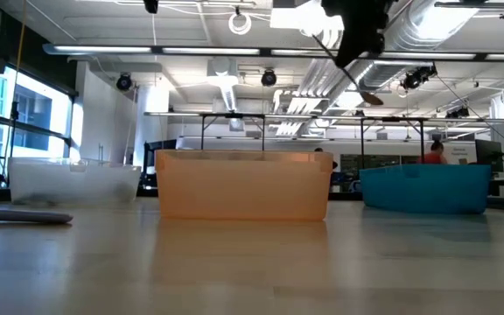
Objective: Sort silverware by color (type)
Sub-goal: Put the right gold spoon into the blue bin
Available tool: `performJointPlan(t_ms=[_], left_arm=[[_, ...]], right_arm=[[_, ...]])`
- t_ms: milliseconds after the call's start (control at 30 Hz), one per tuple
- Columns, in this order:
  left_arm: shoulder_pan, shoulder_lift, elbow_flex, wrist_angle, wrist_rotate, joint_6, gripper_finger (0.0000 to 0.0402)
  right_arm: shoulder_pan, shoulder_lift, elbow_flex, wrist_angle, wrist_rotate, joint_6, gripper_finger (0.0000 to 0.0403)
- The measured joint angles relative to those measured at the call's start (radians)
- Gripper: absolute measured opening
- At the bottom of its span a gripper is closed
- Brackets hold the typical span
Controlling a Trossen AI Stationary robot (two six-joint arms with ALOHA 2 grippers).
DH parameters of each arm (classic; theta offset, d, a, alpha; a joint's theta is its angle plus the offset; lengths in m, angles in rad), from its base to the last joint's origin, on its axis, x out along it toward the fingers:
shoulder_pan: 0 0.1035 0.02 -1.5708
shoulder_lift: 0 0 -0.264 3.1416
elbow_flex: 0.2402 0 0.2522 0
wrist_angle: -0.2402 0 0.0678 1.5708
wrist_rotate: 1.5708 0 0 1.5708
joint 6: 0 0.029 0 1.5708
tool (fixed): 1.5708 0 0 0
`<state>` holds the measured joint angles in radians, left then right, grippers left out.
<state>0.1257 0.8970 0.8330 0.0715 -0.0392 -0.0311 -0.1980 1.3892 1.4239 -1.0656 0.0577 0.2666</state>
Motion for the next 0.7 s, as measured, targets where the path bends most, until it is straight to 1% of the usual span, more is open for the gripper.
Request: performJointPlan(t_ms=[333,467,533,700], left_arm=[[0.0,0.0,0.0,0.0,-0.003,-0.001,0.0106],[0.0,0.0,0.0,0.0,-0.003,-0.001,0.0106],[0.0,0.0,0.0,0.0,-0.003,-0.001,0.0106],[0.0,0.0,0.0,0.0,-0.003,-0.001,0.0106]], right_arm=[[-0.069,-0.096,0.0,-0.156,0.022,0.005,0.0],[-0.071,-0.132,-0.005,-0.216,0.062,0.022,0.0],[-0.071,-0.172,-0.046,-0.206,0.066,0.035,0.0],[-0.071,-0.294,-0.241,-0.169,0.033,0.092,0.0]])
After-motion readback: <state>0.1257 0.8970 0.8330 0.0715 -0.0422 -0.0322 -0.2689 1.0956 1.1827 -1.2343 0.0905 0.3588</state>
